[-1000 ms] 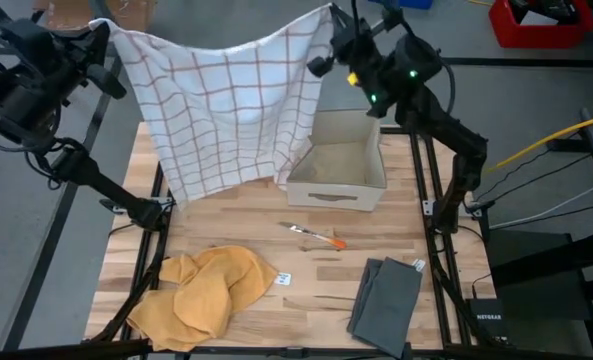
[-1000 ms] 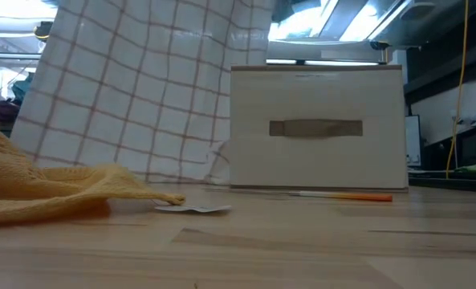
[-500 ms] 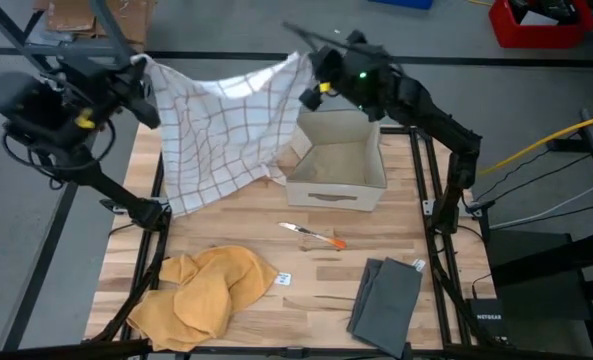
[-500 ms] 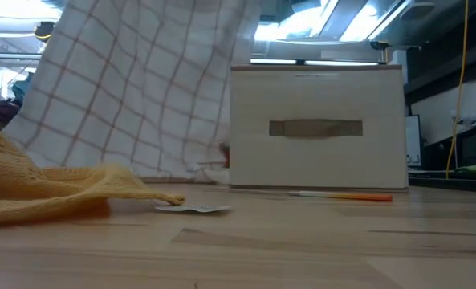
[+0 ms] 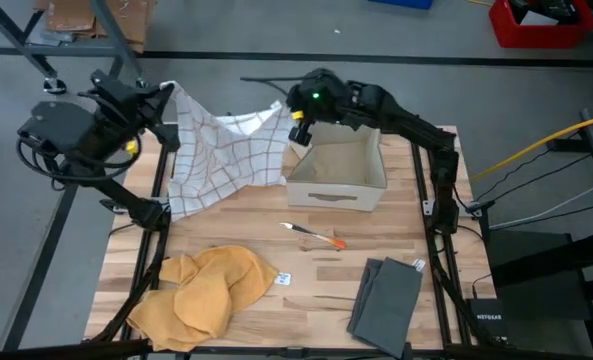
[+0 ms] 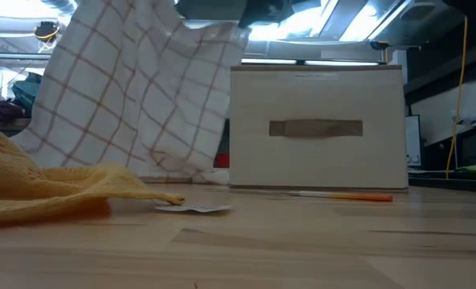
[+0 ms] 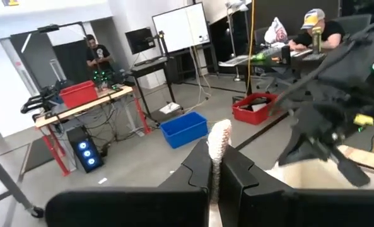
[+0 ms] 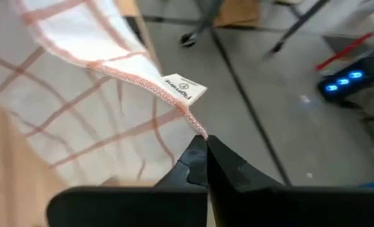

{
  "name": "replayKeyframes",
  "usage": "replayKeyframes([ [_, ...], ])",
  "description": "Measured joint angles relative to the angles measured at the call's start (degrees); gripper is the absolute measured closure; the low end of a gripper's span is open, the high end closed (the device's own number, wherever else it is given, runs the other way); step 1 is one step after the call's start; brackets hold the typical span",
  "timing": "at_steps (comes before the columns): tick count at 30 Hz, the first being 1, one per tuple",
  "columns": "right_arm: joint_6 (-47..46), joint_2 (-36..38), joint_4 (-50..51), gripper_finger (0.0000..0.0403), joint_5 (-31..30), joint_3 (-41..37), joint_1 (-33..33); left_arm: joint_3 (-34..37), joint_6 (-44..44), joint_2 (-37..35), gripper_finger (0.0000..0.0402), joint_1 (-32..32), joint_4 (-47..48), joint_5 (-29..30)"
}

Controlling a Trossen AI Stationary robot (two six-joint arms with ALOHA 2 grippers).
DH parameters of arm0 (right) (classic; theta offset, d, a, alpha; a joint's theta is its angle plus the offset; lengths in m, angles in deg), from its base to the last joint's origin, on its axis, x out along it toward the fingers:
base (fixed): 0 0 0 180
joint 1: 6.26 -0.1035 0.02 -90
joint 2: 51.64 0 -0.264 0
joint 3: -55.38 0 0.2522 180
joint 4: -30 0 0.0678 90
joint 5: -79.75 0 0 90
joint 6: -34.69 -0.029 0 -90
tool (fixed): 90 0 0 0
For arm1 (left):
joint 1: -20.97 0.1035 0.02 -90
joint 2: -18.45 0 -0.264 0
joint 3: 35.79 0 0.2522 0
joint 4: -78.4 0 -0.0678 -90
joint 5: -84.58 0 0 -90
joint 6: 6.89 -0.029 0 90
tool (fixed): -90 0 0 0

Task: Fold towel
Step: Fold the white kitchen towel

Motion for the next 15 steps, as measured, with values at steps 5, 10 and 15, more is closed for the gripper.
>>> replayKeyframes([
  [5,-0.09,-4.21,0.30,0.0402,4.33,0.00,-0.02,0.00,1.71,0.39,0.0402,0.00,2.17,-0.26],
  [10,-1.54,-9.06,2.83,0.0402,8.18,0.00,-0.02,0.00,2.05,0.37,0.0401,0.00,2.20,-0.28],
  [15,-1.45,-13.62,7.13,0.0402,8.97,0.00,-0.02,0.00,2.08,0.39,0.0401,0.00,2.25,-0.31],
])
